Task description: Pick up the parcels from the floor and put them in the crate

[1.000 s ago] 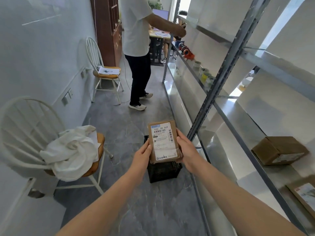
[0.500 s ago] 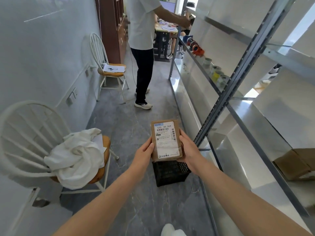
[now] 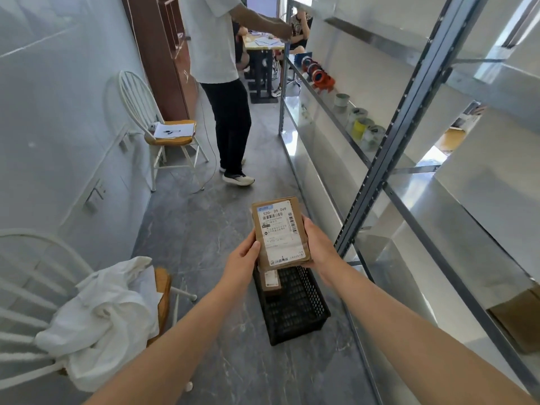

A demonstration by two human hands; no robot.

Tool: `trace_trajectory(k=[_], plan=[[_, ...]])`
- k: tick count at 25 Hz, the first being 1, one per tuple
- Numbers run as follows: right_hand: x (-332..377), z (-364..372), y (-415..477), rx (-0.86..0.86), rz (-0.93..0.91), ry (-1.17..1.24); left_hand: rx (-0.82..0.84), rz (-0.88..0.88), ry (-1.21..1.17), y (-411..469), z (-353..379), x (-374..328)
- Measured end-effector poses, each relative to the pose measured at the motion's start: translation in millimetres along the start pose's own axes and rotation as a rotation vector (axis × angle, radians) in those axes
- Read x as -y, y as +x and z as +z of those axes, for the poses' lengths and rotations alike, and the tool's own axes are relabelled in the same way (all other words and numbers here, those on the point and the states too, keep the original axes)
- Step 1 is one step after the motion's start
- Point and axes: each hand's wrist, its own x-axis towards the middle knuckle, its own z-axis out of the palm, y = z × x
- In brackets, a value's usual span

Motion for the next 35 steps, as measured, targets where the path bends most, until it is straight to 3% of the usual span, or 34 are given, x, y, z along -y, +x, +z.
trace_trajectory(k=[12, 28, 35], plan=[[-0.8, -67.3, 90.9, -0.024, -0.023, 0.019, 0.070, -0.056, 0.097, 101.3, 61.4, -5.0], [43.1, -48.1, 282.2, -0.244, 0.169, 0.030, 0.246, -0.170, 0.059, 322.3, 39.0, -37.3], [17.6, -49.5, 333.7, -0.323, 0.241, 0.048, 0.293, -0.263, 0.064, 387.2, 41.3, -7.6]])
